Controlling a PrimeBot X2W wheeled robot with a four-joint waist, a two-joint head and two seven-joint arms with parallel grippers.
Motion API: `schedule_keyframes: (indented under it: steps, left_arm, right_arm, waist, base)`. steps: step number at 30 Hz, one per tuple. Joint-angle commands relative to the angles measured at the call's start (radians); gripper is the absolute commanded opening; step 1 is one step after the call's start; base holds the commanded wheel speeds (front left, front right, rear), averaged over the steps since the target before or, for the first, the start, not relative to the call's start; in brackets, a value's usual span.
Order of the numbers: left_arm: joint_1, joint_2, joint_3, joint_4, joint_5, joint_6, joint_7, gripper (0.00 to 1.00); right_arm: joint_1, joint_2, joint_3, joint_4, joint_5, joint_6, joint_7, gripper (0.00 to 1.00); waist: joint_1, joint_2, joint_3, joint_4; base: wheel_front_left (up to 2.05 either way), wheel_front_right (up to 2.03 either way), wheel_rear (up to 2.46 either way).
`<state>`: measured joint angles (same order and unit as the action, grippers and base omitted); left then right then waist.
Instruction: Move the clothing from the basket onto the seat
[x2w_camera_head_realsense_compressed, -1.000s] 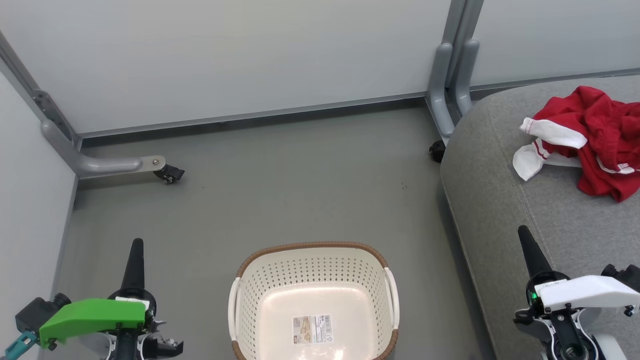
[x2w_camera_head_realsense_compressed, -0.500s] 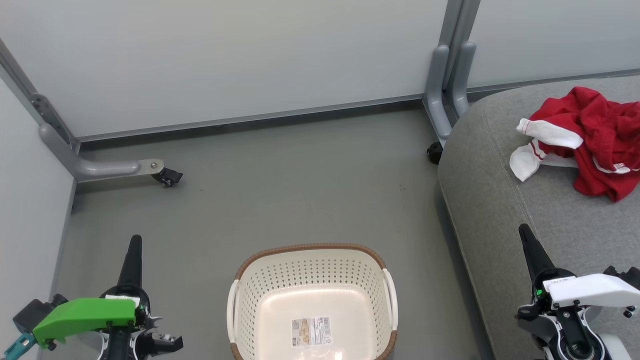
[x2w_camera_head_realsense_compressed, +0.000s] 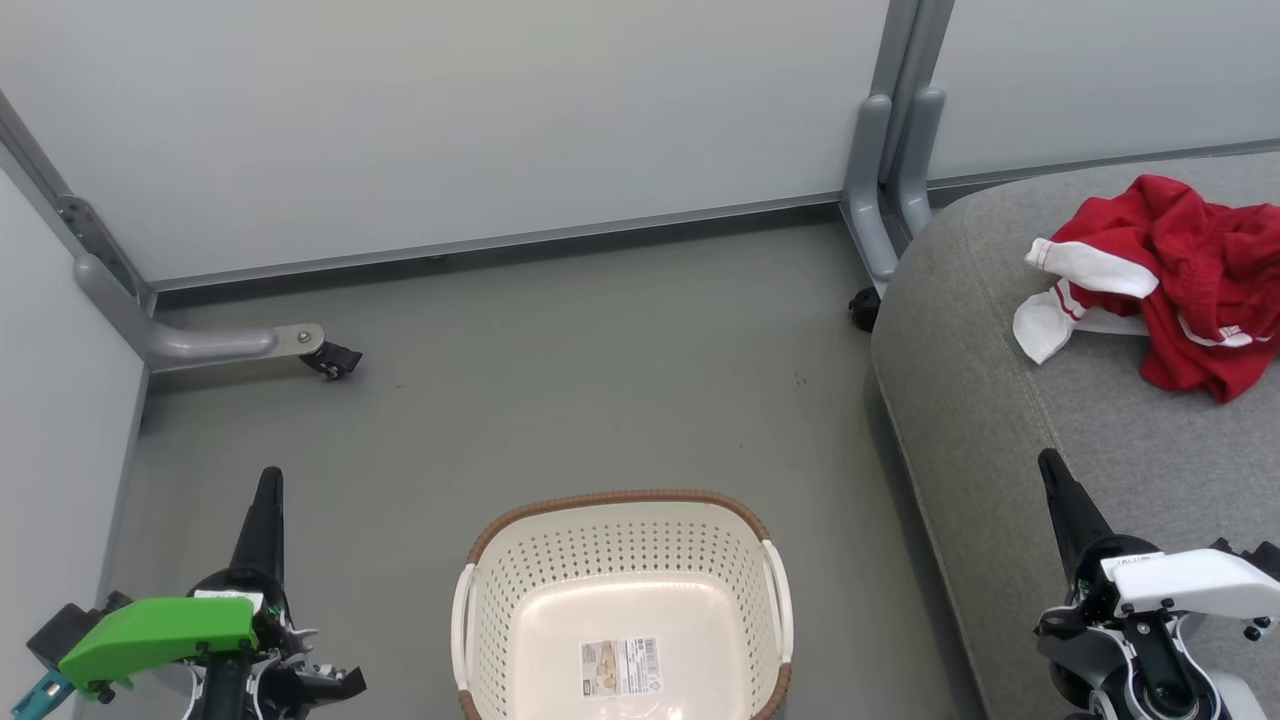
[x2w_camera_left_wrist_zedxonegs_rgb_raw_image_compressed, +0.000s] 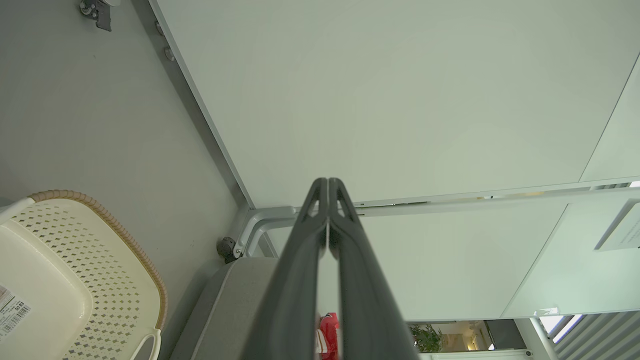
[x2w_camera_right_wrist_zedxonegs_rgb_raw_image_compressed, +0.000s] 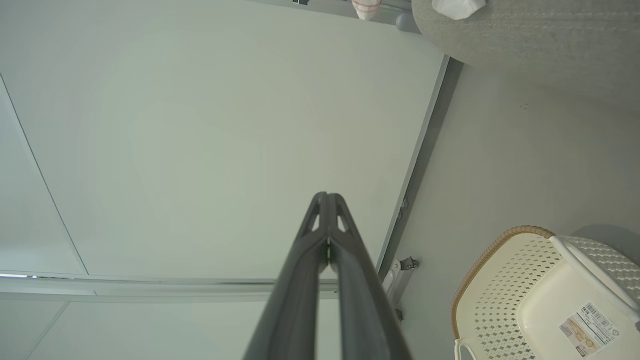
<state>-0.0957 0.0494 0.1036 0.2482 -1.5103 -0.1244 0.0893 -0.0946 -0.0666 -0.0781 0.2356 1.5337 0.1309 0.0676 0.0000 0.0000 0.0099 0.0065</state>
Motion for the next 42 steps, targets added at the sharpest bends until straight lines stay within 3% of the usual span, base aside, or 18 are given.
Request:
schedule_keyframes:
  steps: [1,13,42]
  left_arm:
    - [-0.019,0.002,0.006,-0.005,-0.023,-0.007,0.007,0.00]
    - [-0.020,0.002,0.013,-0.004,-0.105,-0.009,0.027,0.00]
    - [-0.018,0.002,0.013,-0.004,-0.104,-0.009,0.029,0.00]
  right_arm:
    - [-0.014,-0.004,-0.005,0.002,0.020,0.000,0.007,0.00]
    - [-0.016,-0.002,-0.014,0.009,0.100,0.000,0.030,0.00]
    - [-0.016,0.003,-0.022,0.010,0.092,0.000,0.036,0.00]
  waist:
    - [0.0000,0.0000,-0.001,-0.001]
    - [0.0000,0.0000,-0.006,-0.006]
    - [0.0000,0.0000,-0.007,-0.007]
  base:
    - [0.00,0.00,0.00]
    - [0.00,0.00,0.00]
    - [0.00,0.00,0.00]
